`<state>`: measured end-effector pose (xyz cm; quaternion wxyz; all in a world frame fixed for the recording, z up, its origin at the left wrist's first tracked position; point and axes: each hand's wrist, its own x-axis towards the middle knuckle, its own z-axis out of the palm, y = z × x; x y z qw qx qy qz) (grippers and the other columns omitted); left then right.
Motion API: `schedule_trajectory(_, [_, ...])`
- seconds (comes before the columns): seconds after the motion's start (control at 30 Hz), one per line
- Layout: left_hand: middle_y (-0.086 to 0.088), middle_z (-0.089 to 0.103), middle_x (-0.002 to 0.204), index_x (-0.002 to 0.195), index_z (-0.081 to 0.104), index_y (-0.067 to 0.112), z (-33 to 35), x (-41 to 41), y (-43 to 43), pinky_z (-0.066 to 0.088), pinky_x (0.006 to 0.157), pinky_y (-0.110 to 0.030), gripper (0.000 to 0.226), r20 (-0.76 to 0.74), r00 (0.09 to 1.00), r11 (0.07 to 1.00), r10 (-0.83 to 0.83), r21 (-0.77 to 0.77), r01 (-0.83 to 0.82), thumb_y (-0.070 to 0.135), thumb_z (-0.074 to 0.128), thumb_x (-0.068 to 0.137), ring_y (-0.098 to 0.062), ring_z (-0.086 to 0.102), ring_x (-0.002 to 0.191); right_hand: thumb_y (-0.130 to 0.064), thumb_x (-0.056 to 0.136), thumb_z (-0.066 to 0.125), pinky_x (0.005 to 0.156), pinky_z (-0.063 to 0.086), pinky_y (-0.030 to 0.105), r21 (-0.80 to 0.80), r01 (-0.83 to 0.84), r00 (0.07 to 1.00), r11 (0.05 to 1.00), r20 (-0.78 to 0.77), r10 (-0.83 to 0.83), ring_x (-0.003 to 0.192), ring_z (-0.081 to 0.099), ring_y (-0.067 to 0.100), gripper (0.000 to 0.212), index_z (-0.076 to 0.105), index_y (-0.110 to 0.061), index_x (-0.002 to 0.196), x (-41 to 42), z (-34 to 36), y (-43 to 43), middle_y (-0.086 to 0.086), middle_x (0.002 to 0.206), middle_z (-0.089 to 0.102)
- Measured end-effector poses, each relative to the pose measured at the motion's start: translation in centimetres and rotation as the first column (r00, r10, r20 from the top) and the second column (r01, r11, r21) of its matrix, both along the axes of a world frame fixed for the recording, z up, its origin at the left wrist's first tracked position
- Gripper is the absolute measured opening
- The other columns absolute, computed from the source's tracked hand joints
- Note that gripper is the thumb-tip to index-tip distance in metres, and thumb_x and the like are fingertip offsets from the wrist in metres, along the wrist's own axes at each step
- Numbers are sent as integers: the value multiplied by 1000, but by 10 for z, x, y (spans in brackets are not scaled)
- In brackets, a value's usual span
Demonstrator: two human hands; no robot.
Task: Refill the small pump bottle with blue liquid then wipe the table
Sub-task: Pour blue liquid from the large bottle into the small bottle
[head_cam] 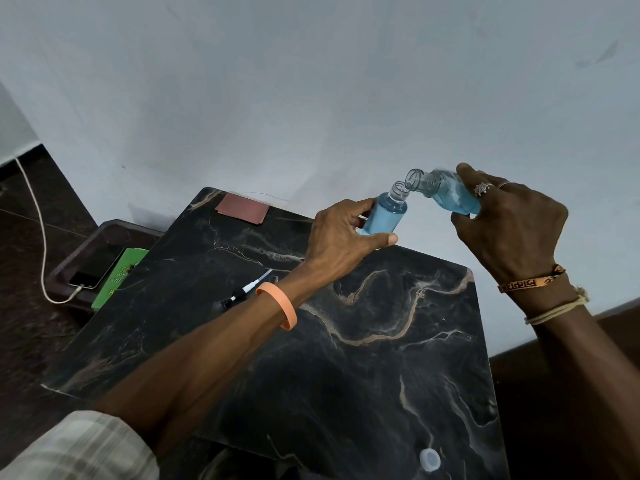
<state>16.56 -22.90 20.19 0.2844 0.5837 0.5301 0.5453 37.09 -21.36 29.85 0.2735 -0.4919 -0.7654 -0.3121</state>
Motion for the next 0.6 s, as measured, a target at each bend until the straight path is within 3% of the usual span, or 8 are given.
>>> schedule_trajectory(0.37, [7, 75, 98, 124, 69, 29, -2, 1, 1, 61, 73, -31, 62, 5, 1000, 1000, 21, 19, -21, 41, 90, 67, -1, 64, 76, -18, 71, 76, 58, 48, 36, -99, 17, 988, 995, -151, -32, 71, 68, 42, 47, 72, -19, 119, -2, -12, -2, 13, 94, 75])
schedule_trajectory(0.6, [4, 75, 101, 125, 69, 26, -1, 2, 2, 62, 75, -33, 61, -11, 1000, 1000, 2, 19, -2, 41, 89, 69, -7, 69, 83, -19, 71, 75, 61, 48, 38, -152, 7, 976, 988, -214, -40, 76, 67, 43, 51, 70, -24, 122, -1, -14, -2, 13, 94, 75])
